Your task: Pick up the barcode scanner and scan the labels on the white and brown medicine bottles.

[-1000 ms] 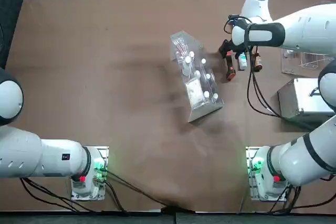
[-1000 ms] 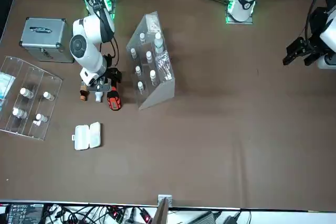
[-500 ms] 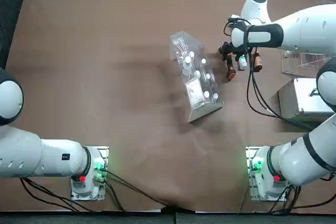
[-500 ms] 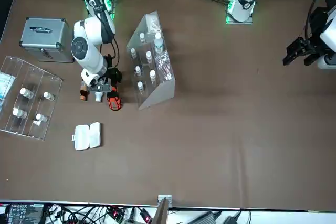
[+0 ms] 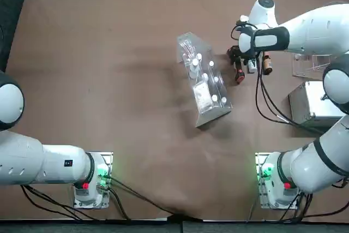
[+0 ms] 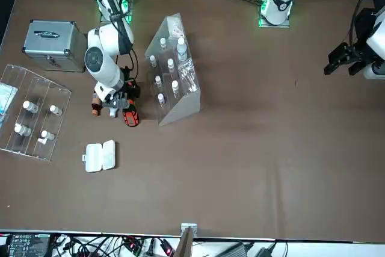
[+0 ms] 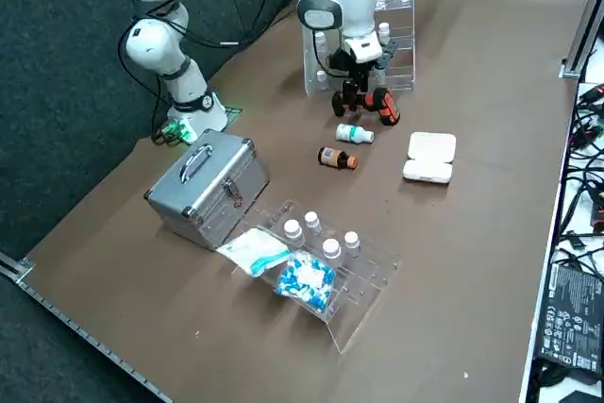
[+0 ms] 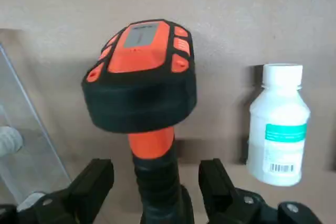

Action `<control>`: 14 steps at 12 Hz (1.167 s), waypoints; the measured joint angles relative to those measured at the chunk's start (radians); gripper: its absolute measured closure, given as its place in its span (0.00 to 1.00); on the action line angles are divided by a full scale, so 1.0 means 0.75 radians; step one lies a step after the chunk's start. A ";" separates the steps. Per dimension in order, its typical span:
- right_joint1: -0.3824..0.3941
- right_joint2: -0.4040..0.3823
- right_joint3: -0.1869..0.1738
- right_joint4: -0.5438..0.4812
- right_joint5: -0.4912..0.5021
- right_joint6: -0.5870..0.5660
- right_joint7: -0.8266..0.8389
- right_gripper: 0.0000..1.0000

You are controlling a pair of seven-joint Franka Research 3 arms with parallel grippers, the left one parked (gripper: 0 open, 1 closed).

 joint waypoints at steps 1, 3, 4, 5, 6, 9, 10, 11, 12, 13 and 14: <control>0.000 0.009 0.000 0.000 0.000 0.009 0.000 0.00; 0.000 0.020 -0.001 0.000 0.000 0.017 0.000 0.01; 0.000 0.025 -0.001 0.000 0.000 0.020 0.000 0.01; 0.000 0.031 -0.002 0.000 0.000 0.027 0.000 0.03; 0.000 0.038 -0.003 0.000 0.000 0.038 0.000 0.05; -0.001 0.062 -0.006 0.000 0.000 0.056 0.000 0.19; -0.002 0.065 -0.006 0.000 0.000 0.056 0.000 0.19; -0.002 0.066 -0.007 0.000 0.000 0.057 0.000 0.21; -0.002 0.066 -0.007 0.001 0.000 0.056 0.000 0.32; -0.002 0.065 -0.007 0.002 0.000 0.053 0.000 0.46; -0.002 0.064 -0.007 0.003 0.000 0.050 0.000 0.49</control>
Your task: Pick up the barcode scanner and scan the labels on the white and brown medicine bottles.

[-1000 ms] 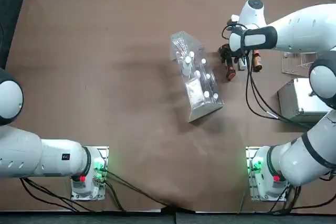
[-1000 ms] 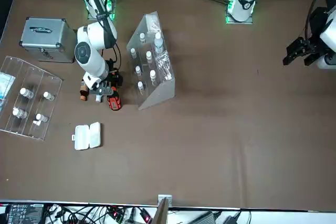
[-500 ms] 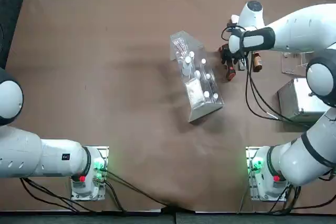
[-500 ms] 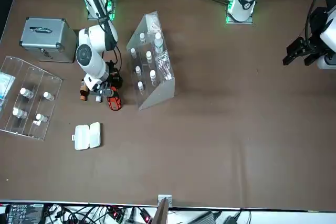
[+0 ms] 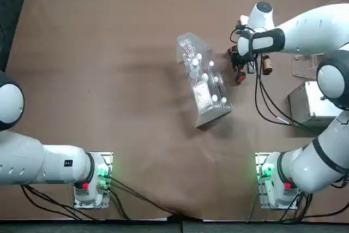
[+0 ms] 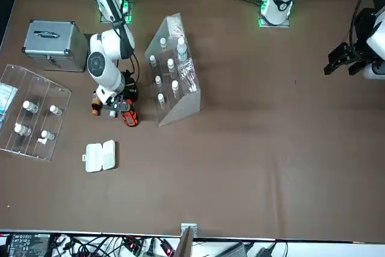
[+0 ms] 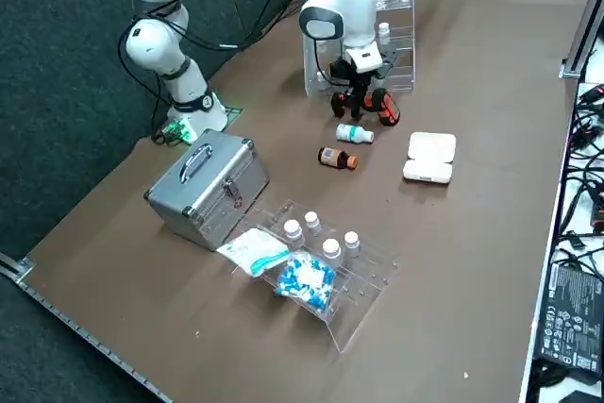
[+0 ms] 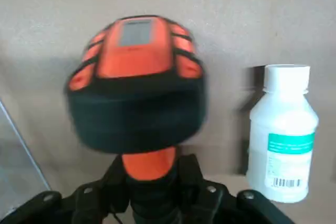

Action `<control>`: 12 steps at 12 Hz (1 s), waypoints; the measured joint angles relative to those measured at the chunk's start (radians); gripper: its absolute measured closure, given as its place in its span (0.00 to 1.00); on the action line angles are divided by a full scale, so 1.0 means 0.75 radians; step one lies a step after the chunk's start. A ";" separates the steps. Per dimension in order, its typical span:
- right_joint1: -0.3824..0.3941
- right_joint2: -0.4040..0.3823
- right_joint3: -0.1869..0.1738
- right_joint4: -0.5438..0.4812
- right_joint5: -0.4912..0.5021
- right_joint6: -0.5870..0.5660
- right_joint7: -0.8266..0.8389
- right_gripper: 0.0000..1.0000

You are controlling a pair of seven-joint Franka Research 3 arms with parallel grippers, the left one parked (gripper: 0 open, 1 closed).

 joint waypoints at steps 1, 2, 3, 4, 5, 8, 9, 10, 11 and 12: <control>-0.001 -0.007 0.000 0.000 0.000 -0.014 0.000 0.56; -0.001 -0.015 -0.001 0.001 0.000 -0.037 0.000 0.56; -0.001 -0.026 -0.002 0.002 0.000 -0.060 0.000 0.56; -0.001 -0.042 -0.002 0.004 0.000 -0.082 0.000 0.56; -0.001 -0.062 -0.003 0.007 0.000 -0.111 0.000 0.56; -0.005 -0.140 -0.007 0.017 0.000 -0.213 0.001 0.56; -0.013 -0.168 -0.008 0.018 0.000 -0.247 0.001 0.56; -0.024 -0.192 -0.009 0.018 0.000 -0.280 0.001 0.56; -0.036 -0.213 -0.011 0.018 -0.003 -0.315 0.001 0.56; -0.048 -0.232 -0.013 0.018 -0.007 -0.354 0.001 0.56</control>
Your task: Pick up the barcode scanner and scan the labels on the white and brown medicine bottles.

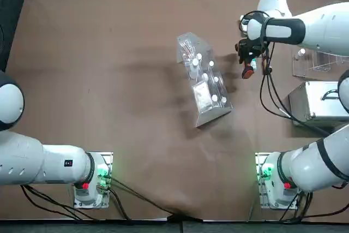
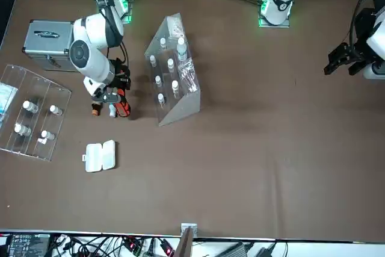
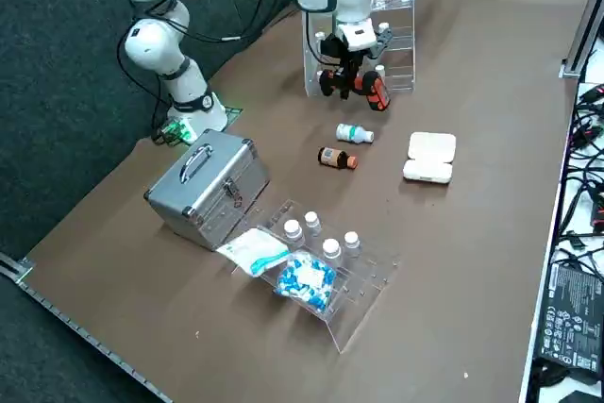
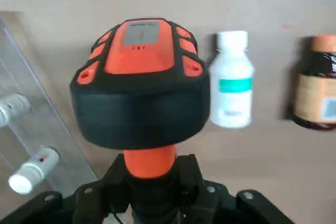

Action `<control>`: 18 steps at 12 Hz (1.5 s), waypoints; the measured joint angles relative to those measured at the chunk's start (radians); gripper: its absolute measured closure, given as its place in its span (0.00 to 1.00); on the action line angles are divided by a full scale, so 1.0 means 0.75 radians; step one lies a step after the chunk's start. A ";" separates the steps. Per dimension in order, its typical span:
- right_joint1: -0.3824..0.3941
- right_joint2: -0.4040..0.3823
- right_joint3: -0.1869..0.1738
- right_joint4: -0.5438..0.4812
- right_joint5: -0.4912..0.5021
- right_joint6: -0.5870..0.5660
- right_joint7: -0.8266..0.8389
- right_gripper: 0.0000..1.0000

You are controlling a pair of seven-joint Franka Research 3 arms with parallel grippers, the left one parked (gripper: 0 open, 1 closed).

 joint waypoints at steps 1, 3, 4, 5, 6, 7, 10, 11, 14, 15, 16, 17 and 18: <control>-0.012 -0.016 -0.003 0.000 -0.015 -0.040 0.000 0.56; -0.047 -0.047 -0.005 0.000 -0.086 -0.128 -0.001 0.56; -0.069 -0.063 -0.005 0.000 -0.114 -0.172 -0.005 0.56; -0.090 -0.076 -0.007 0.000 -0.129 -0.207 -0.014 0.56; -0.108 -0.087 -0.008 0.000 -0.135 -0.237 -0.020 0.56; -0.135 -0.098 -0.009 -0.002 -0.138 -0.274 -0.025 0.56; -0.153 -0.098 -0.009 -0.013 -0.138 -0.296 -0.026 0.56; -0.156 -0.098 -0.009 -0.018 -0.138 -0.309 -0.026 0.56; -0.166 -0.097 -0.009 -0.025 -0.138 -0.328 -0.026 0.56; -0.166 -0.097 -0.009 -0.027 -0.138 -0.329 -0.026 0.56; -0.166 -0.096 -0.009 -0.027 -0.138 -0.330 -0.026 0.56; -0.166 -0.095 -0.009 -0.027 -0.138 -0.330 -0.026 0.56; -0.166 -0.095 -0.009 -0.027 -0.138 -0.330 -0.026 0.56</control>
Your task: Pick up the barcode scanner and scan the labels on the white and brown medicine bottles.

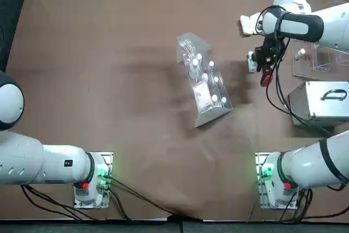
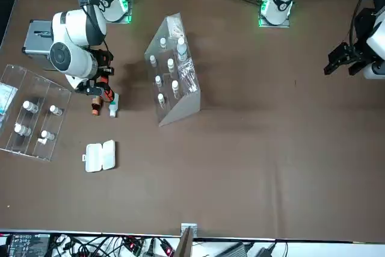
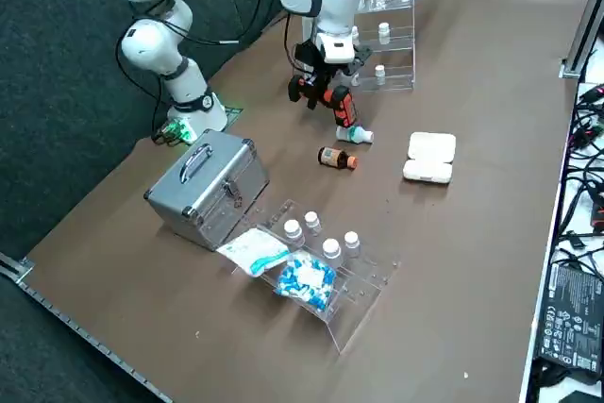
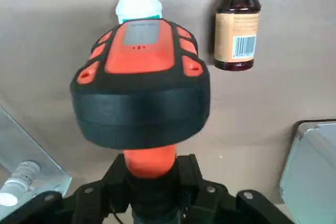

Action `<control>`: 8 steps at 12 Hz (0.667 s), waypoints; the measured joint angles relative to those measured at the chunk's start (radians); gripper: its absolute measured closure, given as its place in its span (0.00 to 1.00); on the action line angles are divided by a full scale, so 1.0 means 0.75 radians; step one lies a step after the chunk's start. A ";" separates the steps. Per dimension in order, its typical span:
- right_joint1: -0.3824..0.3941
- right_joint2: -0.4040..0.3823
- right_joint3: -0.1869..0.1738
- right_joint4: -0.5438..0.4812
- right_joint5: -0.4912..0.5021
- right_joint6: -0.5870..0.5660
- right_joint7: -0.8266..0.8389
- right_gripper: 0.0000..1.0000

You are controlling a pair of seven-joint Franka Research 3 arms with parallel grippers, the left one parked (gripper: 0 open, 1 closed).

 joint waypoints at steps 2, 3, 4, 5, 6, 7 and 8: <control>0.000 0.003 0.000 0.000 0.000 0.000 0.000 0.56; 0.000 0.005 0.000 0.000 0.000 0.000 0.000 0.56; 0.000 0.006 0.000 0.000 0.000 0.000 0.000 0.56; 0.000 0.008 0.001 0.000 0.000 0.000 0.000 0.56; 0.000 0.008 0.001 0.000 0.000 0.000 0.000 0.56; 0.000 0.008 0.001 0.000 0.000 0.000 -0.001 0.56; 0.000 0.006 0.001 0.001 0.000 -0.001 -0.006 0.56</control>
